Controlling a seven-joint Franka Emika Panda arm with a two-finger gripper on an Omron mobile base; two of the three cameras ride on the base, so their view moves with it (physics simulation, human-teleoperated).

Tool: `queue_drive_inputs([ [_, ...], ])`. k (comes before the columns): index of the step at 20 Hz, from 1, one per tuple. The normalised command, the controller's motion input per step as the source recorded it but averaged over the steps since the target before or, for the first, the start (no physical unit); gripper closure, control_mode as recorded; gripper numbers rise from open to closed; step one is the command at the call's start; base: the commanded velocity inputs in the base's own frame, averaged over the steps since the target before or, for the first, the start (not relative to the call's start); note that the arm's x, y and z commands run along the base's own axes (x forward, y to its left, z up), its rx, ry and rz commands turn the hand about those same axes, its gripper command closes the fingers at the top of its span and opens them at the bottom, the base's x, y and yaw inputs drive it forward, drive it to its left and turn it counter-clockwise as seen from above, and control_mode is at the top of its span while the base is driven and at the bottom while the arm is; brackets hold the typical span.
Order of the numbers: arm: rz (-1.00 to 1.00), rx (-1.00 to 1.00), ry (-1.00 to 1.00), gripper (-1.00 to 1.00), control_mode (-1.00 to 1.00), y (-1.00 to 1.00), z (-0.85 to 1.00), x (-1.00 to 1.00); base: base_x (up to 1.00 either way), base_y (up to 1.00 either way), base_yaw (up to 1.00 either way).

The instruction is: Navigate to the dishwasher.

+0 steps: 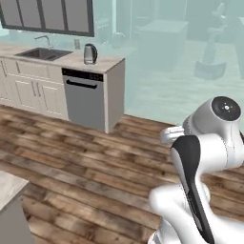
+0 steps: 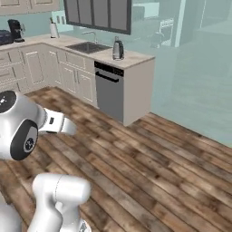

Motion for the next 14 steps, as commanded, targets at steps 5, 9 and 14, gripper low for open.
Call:
queue_drive_inputs([
  [5,0.0,0.0,0.0,-1.0,1.0,0.0,0.0,0.0,1.0,0.19,-0.01],
  [9,0.0,0.0,0.0,-1.0,1.0,0.0,0.0,0.0,1.0,0.82,-0.1],
  [14,0.0,0.0,0.0,-1.0,1.0,0.0,0.0,0.0,1.0,0.87,-0.13],
])
